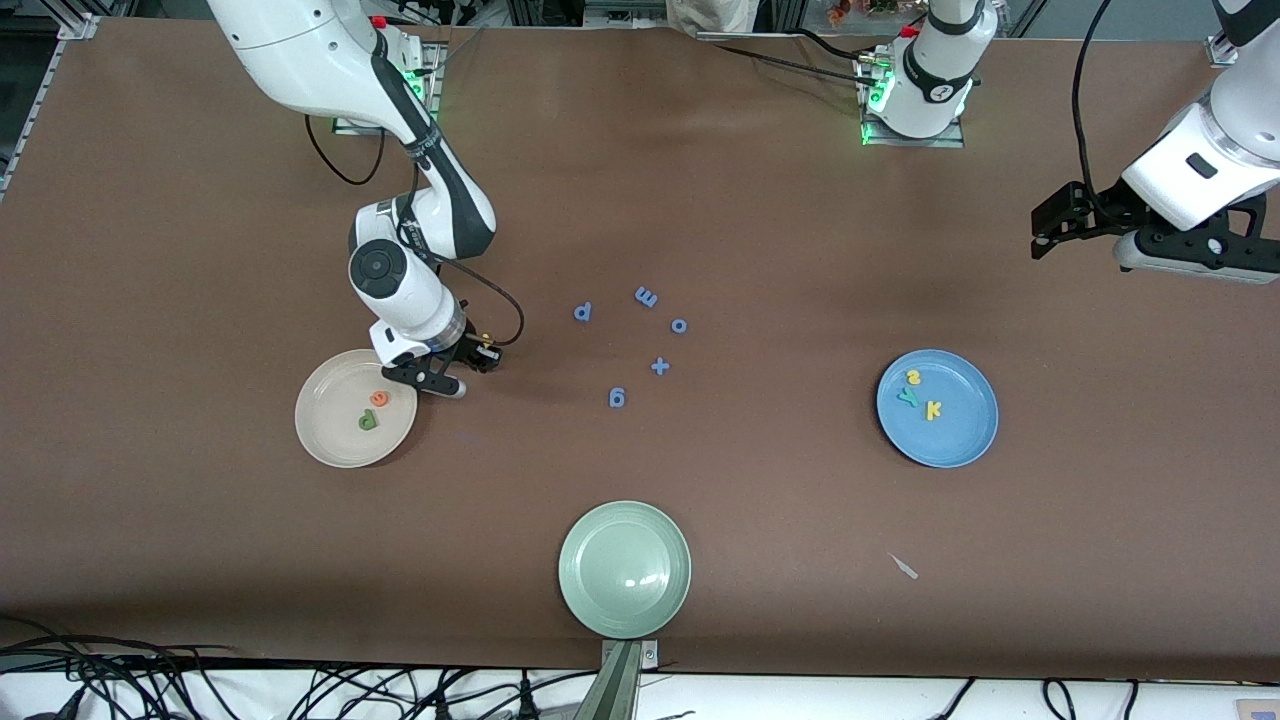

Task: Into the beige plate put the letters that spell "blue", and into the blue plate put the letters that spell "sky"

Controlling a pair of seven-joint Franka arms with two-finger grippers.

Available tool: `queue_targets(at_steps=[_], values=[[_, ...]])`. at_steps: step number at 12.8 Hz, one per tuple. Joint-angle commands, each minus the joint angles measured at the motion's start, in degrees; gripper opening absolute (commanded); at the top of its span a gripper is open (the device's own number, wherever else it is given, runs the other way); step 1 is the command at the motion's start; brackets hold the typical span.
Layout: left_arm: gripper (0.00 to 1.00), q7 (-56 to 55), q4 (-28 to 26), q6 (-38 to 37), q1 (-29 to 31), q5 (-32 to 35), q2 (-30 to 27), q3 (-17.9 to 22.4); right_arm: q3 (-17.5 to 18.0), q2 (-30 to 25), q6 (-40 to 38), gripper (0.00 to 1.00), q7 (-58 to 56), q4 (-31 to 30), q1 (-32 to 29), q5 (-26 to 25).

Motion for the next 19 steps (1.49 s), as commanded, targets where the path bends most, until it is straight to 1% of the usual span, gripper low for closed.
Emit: queue_targets(at_steps=[1, 2, 5, 8, 9, 10, 11, 12, 13, 14, 15, 16, 19], values=[[1.0, 0.36, 1.22, -0.52, -0.36, 0.22, 0.47, 0.14, -0.64, -0.53, 0.29, 0.0, -1.13, -1.38, 0.11, 0.08], [1.0, 0.36, 1.22, -0.52, -0.36, 0.13, 0.47, 0.14, -1.07, -1.67, -1.02, 0.0, -1.57, -1.11, -0.15, -0.01], [1.0, 0.45, 1.22, -0.52, -0.36, 0.13, 0.47, 0.14, -5.19, -3.78, -13.21, 0.0, -6.83, 3.71, -0.15, -0.1], [1.0, 0.45, 1.22, -0.6, -0.36, 0.22, 0.47, 0.14, -10.21, -4.75, -17.46, 0.0, -16.67, 4.51, -0.15, -0.1], [1.0, 0.45, 1.22, -0.6, -0.36, 0.22, 0.47, 0.14, -11.18, -4.49, -17.73, 0.04, -18.61, 4.17, -0.15, -0.1], [1.0, 0.45, 1.22, -0.6, -0.36, 0.22, 0.47, 0.14, -12.14, -4.06, -17.21, 0.17, -19.76, 3.99, -0.24, -0.1], [1.0, 0.54, 1.22, -0.6, -0.36, 0.22, 0.47, 0.14, -12.5, -3.88, -17.2, 0.19, -20.73, 3.99, -0.32, -0.1], [1.0, 0.63, 1.22, -0.69, -0.36, 0.22, 0.47, 0.14, -12.59, -3.88, -17.2, 0.23, -20.82, 3.99, -0.41, -0.1], [1.0, 0.63, 1.22, -0.78, -0.36, 0.22, 0.47, 0.14, -12.59, -3.88, -17.29, 0.45, -20.65, 4.07, -0.41, -0.1], [1.0, 0.63, 1.22, -0.78, -0.36, 0.22, 0.47, 0.14, -12.51, -3.88, -17.55, 0.8, -19.61, 4.34, -0.33, 0.42], [1.0, 0.63, 1.22, -0.78, -0.36, 0.22, 0.47, 0.14, -12.33, -3.96, -17.82, 0.84, -17.42, 4.43, -0.15, 0.69], [1.0, 0.63, 1.22, -0.78, -0.36, 0.22, 0.47, 0.14, -11.81, -4.05, -17.91, 0.84, -14.09, 4.43, 0.2, 0.69], [1.0, 0.36, 1.22, -0.78, -0.36, 0.22, 0.38, -0.38, -6.81, -3.61, -17.21, 0.84, -1.61, 3.99, 1.16, 0.78]])
